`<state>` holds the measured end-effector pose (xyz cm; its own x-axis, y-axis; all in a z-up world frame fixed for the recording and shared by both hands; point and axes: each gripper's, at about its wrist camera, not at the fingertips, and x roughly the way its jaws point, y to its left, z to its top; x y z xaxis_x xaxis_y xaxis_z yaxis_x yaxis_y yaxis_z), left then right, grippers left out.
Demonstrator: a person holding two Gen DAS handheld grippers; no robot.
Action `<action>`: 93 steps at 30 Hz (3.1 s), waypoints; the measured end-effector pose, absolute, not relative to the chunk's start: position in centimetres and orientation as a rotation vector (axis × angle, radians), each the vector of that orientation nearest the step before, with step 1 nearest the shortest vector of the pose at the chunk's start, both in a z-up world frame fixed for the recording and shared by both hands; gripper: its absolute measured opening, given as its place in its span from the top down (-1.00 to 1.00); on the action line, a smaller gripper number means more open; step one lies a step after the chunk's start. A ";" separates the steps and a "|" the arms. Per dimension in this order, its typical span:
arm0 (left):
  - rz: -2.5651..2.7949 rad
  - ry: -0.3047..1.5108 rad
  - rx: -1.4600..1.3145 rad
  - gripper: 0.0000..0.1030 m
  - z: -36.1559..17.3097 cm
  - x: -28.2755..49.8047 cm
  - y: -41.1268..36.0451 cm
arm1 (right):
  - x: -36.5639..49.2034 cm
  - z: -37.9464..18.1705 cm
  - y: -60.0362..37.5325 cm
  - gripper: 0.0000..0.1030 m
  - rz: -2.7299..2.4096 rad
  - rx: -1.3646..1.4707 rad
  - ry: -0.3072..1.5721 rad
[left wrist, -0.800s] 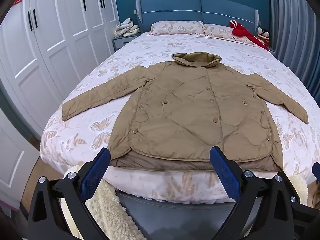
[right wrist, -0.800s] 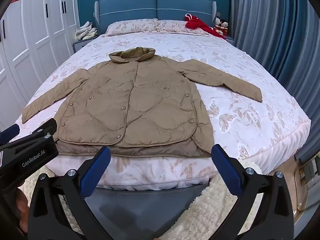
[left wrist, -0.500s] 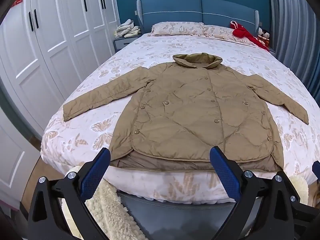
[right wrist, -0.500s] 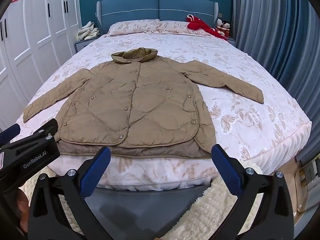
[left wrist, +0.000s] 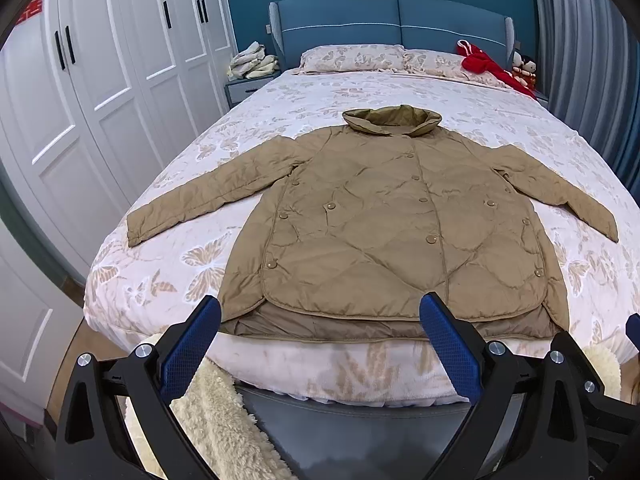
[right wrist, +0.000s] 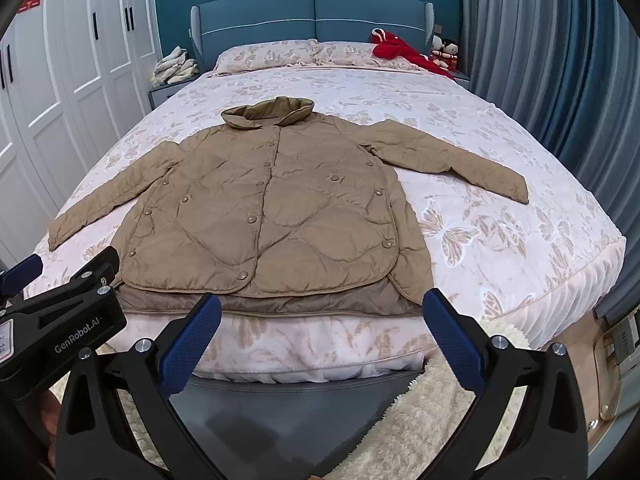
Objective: Fold large clothes
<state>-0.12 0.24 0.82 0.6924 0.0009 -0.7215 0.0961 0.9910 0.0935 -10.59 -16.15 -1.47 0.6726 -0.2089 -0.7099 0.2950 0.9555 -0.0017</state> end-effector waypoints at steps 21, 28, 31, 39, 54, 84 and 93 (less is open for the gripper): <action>-0.049 0.794 0.136 -0.89 0.5 -0.4 0.1 | -10.5 -0.9 -16.2 -0.91 -0.285 0.115 0.766; -0.049 0.793 0.137 -0.89 0.6 -0.4 0.2 | -10.6 -0.9 -16.2 -0.91 -0.285 0.115 0.764; -0.049 0.793 0.136 -0.89 0.6 -0.4 0.3 | -10.6 -0.9 -16.1 -0.91 -0.285 0.114 0.764; -0.049 0.792 0.137 -0.88 0.5 -0.4 0.3 | -10.6 -0.9 -16.1 -0.91 -0.285 0.116 0.763; -0.050 0.791 0.136 -0.88 0.5 -0.4 0.3 | -10.6 -0.8 -16.1 -0.91 -0.285 0.117 0.762; -0.049 0.815 0.137 -0.88 0.1 0.0 0.4 | -9.9 -1.3 -15.6 -0.91 -0.275 0.123 0.778; -0.044 0.861 0.104 -0.90 -2.2 3.4 1.0 | -6.3 -4.8 -21.5 -0.91 -0.234 0.333 0.840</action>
